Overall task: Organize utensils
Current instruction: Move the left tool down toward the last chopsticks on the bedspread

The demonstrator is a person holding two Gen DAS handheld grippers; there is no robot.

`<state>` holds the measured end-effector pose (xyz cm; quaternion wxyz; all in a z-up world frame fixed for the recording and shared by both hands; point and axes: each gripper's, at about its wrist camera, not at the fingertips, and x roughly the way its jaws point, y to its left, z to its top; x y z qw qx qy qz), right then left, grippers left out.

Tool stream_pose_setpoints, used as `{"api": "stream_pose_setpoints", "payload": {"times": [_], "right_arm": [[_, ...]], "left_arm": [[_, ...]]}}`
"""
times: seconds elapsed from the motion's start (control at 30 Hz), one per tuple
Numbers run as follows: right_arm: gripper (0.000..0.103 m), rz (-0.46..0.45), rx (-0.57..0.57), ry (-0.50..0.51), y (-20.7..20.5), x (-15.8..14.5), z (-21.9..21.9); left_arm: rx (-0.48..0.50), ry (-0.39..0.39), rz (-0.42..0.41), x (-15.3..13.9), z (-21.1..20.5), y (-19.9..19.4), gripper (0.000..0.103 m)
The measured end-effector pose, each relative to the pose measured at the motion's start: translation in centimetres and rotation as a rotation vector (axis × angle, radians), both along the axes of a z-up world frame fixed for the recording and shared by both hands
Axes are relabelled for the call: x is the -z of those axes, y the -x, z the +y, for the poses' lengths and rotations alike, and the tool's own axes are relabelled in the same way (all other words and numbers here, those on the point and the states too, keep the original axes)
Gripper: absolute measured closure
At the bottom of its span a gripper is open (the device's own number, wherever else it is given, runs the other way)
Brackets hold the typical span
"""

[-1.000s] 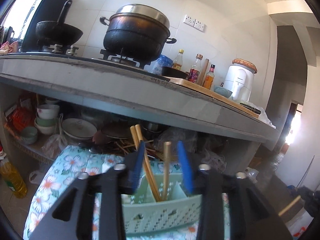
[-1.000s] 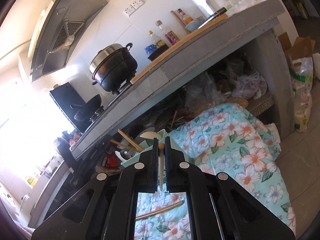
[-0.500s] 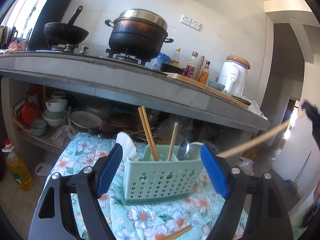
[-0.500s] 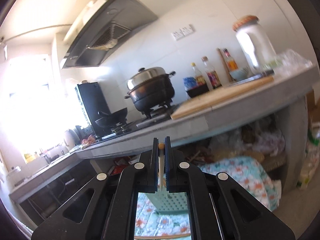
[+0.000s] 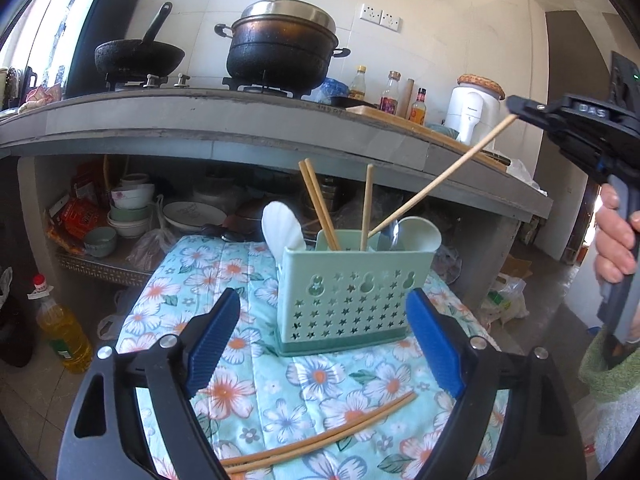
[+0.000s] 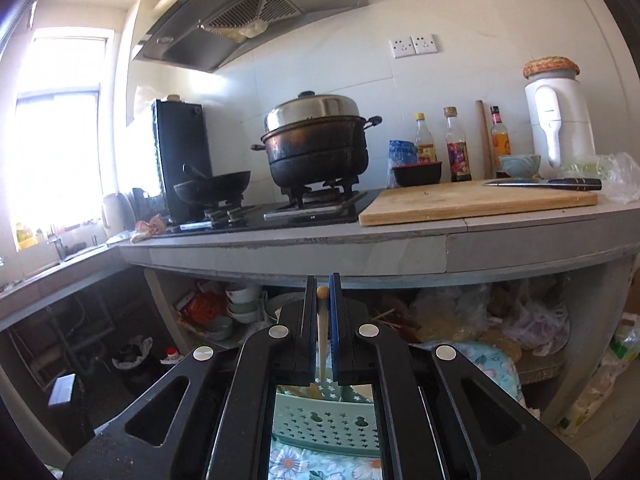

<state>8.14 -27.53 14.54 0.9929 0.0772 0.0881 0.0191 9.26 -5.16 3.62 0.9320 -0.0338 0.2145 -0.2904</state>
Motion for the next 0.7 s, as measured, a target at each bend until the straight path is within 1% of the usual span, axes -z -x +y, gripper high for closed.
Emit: {"api": "stream_pose_setpoints", "payload": {"times": [0.1, 0.17, 0.23, 0.27, 0.3, 0.4, 0.5, 0.57, 0.63, 0.7], "right_arm": [[0.099, 0.038, 0.028, 0.067, -1.2, 1.9, 1.3], [0.099, 0.068, 0.023, 0.078, -1.8, 2.9, 1.8], [0.098, 0.079, 0.023, 0.075, -1.8, 3.5, 1.9], [0.096, 0.075, 0.025, 0.069, -1.6, 3.5, 1.8], [0.092, 0.071, 0.022, 0.057, -1.3, 3.4, 1.6], [0.081, 0.04, 0.029, 0.016, -0.1, 2.6, 0.7], [0.077, 0.002, 0.039, -0.014, 1.9, 1.9, -0.3], [0.076, -0.012, 0.048, -0.034, 3.1, 1.8, -1.0], [0.075, -0.014, 0.055, -0.058, 4.3, 1.9, -1.7], [0.073, 0.005, 0.06, -0.09, 5.1, 2.3, -2.4]], "left_arm": [[0.006, -0.017, 0.017, 0.7, -0.2, 0.2, 0.02], [0.013, -0.029, 0.028, 1.2, -0.4, 0.3, 0.02], [0.016, -0.039, 0.036, 1.6, -0.6, 0.3, 0.02], [0.017, -0.042, 0.038, 1.7, -0.6, 0.3, 0.02], [0.017, -0.047, 0.04, 1.9, -0.7, 0.3, 0.02], [0.016, -0.054, 0.043, 2.1, -0.9, 0.2, 0.02], [0.014, -0.061, 0.042, 2.3, -1.1, 0.1, 0.02], [0.015, -0.067, 0.045, 2.5, -1.2, 0.0, 0.02], [0.016, -0.075, 0.052, 2.7, -1.4, -0.2, 0.02], [0.017, -0.083, 0.056, 3.0, -1.5, -0.3, 0.02]]}}
